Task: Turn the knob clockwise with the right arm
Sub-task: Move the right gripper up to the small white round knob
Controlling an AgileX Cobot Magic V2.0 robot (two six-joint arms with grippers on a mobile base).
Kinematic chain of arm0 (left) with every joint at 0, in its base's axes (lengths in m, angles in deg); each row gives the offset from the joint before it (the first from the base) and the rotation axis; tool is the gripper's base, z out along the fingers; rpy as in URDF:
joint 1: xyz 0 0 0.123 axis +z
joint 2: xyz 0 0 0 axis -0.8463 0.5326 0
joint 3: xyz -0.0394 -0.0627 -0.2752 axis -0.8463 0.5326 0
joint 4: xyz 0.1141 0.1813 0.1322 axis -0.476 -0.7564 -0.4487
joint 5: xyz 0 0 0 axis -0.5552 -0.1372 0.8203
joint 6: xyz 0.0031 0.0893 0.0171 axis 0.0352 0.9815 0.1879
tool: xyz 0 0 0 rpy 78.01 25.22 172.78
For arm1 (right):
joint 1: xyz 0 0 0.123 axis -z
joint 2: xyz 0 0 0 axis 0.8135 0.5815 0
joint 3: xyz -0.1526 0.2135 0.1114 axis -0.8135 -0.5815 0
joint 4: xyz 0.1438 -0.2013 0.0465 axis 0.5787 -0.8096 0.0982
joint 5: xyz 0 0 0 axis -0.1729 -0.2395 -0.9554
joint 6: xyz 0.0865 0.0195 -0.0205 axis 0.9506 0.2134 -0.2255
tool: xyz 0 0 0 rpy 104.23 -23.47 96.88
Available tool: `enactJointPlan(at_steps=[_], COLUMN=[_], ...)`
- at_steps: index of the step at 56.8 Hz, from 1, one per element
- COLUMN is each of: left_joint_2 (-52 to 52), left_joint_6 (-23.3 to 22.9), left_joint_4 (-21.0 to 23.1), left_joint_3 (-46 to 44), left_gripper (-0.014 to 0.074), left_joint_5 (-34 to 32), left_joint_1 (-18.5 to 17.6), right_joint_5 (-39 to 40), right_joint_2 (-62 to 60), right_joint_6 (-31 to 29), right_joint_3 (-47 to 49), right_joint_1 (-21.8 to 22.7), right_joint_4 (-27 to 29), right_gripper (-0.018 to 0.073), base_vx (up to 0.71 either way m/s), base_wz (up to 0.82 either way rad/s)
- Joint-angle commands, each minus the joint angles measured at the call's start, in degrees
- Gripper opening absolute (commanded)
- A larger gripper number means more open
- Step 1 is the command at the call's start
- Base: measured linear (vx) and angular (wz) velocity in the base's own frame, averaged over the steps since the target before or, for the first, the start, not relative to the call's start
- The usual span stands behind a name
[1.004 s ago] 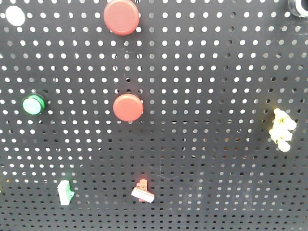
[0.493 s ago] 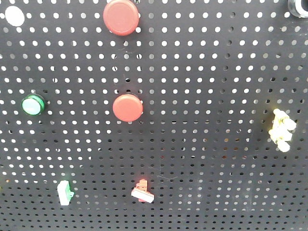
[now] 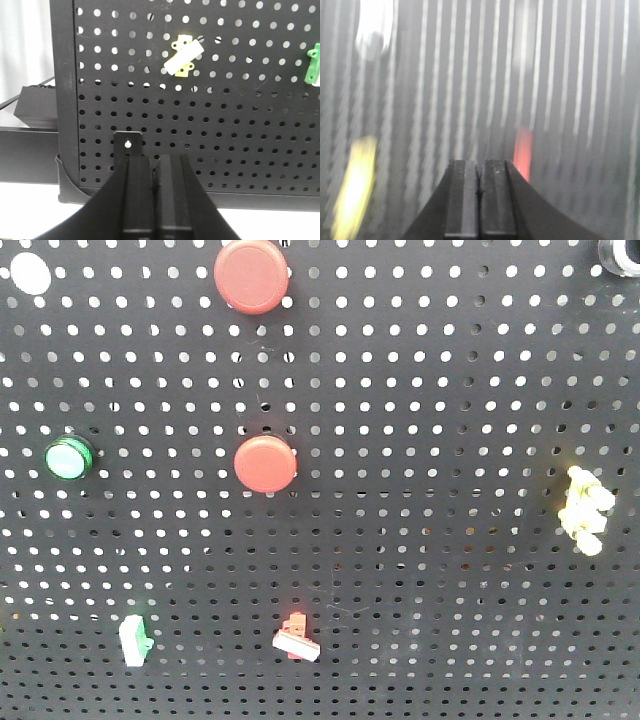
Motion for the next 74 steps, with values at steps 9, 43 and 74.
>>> enactJointPlan(at_steps=[9,43,74], left_joint_2=[0.01,0.01,0.01], left_joint_6=[-0.34,-0.34,-0.34], left_joint_4=[0.47,0.47,0.47], left_joint_3=[0.75,0.75,0.75], left_gripper=[-0.0006,-0.0006,-0.0006], left_joint_5=[-4.72,-4.72,-4.72], left_joint_1=[0.11,0.11,0.11], right_joint_5=[-4.40,-14.42,-16.19], right_joint_2=[18.16,24.57,30.69], right_joint_6=[0.33,-34.68,-32.96], right_joint_3=[27.40,31.77,34.74], right_joint_1=[-0.37,-26.99,-27.07], right_joint_4=[-0.93,-0.30,-8.16], right_gripper=[-0.0009,-0.0006,0.0153], base_vx=[0.00,0.00,0.00], base_wz=[0.00,0.00,0.00])
